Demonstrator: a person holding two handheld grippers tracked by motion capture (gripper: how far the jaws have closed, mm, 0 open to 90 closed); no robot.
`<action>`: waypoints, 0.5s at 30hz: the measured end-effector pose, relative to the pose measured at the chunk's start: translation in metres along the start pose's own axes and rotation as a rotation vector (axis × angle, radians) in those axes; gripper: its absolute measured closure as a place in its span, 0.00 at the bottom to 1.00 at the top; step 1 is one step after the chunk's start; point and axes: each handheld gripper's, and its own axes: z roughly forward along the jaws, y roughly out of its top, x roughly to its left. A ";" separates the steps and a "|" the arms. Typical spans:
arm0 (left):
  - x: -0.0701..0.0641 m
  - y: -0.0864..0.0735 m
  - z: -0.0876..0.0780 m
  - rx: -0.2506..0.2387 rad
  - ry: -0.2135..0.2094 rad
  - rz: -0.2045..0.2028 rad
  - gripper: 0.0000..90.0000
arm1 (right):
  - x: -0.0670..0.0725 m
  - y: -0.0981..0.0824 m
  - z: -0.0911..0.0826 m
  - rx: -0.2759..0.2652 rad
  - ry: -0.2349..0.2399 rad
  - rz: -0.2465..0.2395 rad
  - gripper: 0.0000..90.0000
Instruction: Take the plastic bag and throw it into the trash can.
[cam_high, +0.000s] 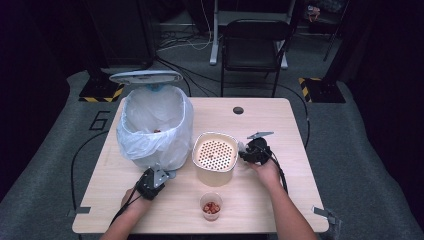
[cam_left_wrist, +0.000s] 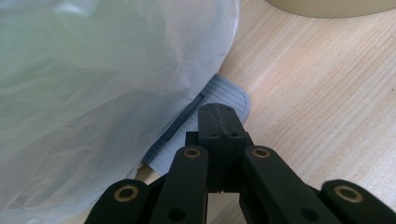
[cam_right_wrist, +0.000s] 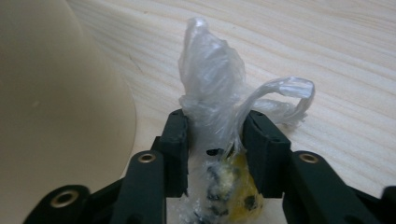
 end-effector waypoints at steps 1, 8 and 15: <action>0.000 0.000 0.000 0.001 0.000 0.000 1.00 | -0.002 -0.001 -0.002 0.003 0.005 -0.002 0.72; 0.000 0.000 0.000 0.001 -0.002 -0.003 1.00 | -0.009 0.005 -0.023 -0.024 0.020 0.014 0.74; 0.000 0.000 0.000 0.000 -0.001 -0.007 1.00 | -0.011 0.015 -0.050 -0.053 0.020 0.017 0.73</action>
